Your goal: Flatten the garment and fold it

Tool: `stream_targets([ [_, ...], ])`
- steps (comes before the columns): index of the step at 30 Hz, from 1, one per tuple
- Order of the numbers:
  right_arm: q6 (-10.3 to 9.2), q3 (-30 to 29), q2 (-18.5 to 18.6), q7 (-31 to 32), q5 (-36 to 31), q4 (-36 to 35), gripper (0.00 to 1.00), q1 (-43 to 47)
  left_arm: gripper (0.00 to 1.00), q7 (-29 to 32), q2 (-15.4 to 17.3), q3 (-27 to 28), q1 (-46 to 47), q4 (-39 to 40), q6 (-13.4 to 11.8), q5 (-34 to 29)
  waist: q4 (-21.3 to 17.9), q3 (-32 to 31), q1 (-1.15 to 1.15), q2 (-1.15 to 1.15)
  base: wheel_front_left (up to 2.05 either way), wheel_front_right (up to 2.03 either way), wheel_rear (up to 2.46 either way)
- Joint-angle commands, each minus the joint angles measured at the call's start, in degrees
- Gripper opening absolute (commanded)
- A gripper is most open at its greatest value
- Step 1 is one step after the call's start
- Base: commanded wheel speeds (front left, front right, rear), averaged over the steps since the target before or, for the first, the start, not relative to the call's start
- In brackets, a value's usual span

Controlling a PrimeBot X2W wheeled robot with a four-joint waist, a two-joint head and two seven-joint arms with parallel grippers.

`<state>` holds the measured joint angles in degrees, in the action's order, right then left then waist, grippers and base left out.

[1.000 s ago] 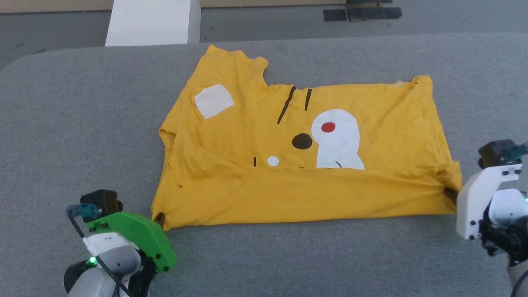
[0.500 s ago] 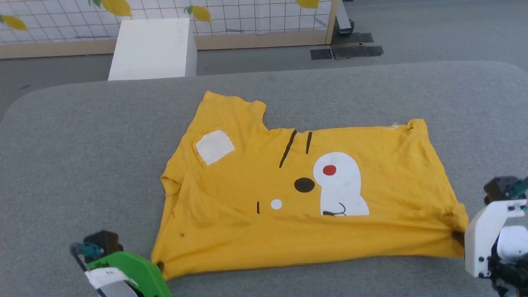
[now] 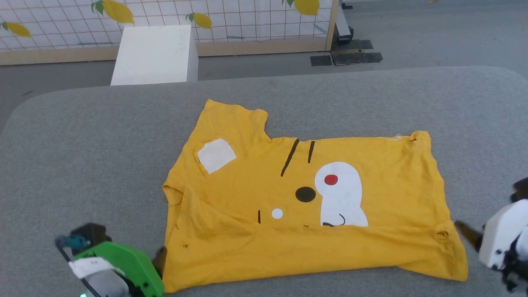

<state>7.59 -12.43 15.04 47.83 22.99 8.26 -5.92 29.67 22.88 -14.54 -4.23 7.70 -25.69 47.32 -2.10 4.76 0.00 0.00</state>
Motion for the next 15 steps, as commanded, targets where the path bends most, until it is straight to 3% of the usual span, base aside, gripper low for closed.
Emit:
stream_targets([
  [1, -0.10, -1.5, -0.3, -0.6, 0.7, -1.4, 1.00, -1.6, 1.00, -0.2, 0.5, 0.8, 1.9, 1.8, -0.3, 0.0, 0.0, 0.0, 0.00, 0.00, 0.00, 0.00, 0.00],
  [6, -0.10, -5.1, 0.3, -3.1, 1.6, -6.1, 1.00, -4.8, 1.00, -4.6, 1.9, 3.2, 7.6, 6.7, 0.9, -2.7, 0.0, 0.6, 0.00, 0.00, 0.00, 0.00, 0.00],
  [7, -0.10, -5.9, 0.5, -4.3, 1.4, -7.4, 1.00, -6.7, 1.00, -8.7, 1.4, 3.6, 11.2, 6.9, 2.9, -4.2, -0.2, 1.4, 0.00, 0.00, 0.00, 0.00, 0.00],
  [15, -0.10, -5.2, 2.0, -6.0, 0.6, -7.5, 1.00, -13.9, 1.00, -22.8, -1.8, -0.2, 24.4, -3.8, 11.5, -10.2, -0.1, 7.5, 0.00, 0.00, 0.00, 0.00, 0.00],
])
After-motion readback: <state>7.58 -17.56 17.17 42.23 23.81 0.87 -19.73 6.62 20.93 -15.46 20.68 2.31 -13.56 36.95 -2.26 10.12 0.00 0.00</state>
